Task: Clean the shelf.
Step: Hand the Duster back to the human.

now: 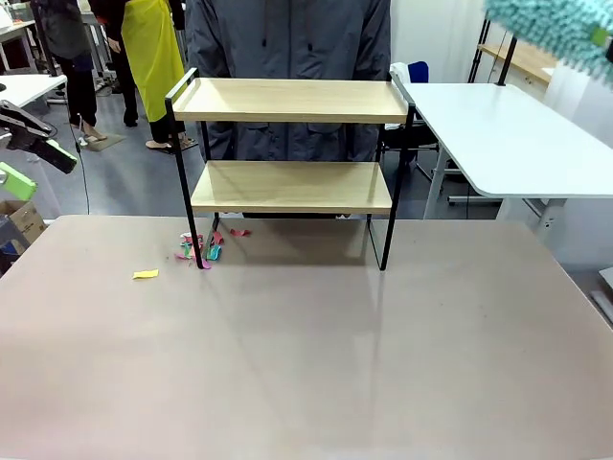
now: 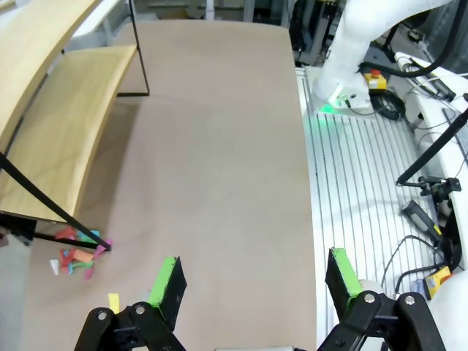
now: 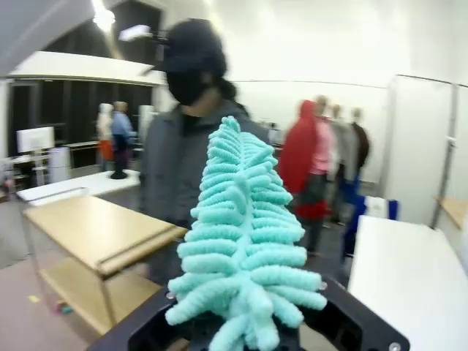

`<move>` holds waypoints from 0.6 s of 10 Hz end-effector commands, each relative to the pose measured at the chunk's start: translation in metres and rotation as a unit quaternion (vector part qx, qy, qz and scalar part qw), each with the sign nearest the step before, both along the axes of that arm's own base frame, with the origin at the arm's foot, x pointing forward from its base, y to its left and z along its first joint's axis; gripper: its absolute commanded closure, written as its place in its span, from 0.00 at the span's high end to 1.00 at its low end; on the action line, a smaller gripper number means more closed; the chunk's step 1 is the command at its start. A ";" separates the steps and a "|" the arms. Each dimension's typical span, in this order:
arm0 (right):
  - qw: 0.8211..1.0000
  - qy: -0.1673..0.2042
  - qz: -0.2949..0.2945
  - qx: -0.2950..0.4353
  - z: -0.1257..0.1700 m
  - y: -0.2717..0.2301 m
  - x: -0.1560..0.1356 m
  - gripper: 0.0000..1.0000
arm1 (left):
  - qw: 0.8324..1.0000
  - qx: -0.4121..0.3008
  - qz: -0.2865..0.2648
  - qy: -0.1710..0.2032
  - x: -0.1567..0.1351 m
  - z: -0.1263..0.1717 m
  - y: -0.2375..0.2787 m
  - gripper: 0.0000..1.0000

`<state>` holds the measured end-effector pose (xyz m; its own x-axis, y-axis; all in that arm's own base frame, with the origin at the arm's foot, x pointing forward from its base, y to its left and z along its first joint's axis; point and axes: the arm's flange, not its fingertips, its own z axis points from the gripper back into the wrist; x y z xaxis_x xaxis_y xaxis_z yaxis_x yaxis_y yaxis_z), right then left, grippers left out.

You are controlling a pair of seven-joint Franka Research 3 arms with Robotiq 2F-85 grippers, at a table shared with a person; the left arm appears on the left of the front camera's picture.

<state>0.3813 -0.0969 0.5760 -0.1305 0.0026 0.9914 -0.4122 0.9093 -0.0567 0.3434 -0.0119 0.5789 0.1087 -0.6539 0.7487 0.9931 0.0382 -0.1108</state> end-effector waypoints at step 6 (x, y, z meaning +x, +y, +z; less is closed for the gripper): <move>0.994 0.055 -0.086 -0.032 -0.115 -0.017 0.023 0.17 | 1.000 -0.013 -0.004 -0.001 0.000 0.003 -0.001 1.00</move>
<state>0.4012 -0.1210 0.4782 0.0082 0.0668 0.9977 -0.2740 0.9597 -0.0620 0.3434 -0.0119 0.5788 0.1092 -0.6538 0.7488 0.9930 0.0381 -0.1116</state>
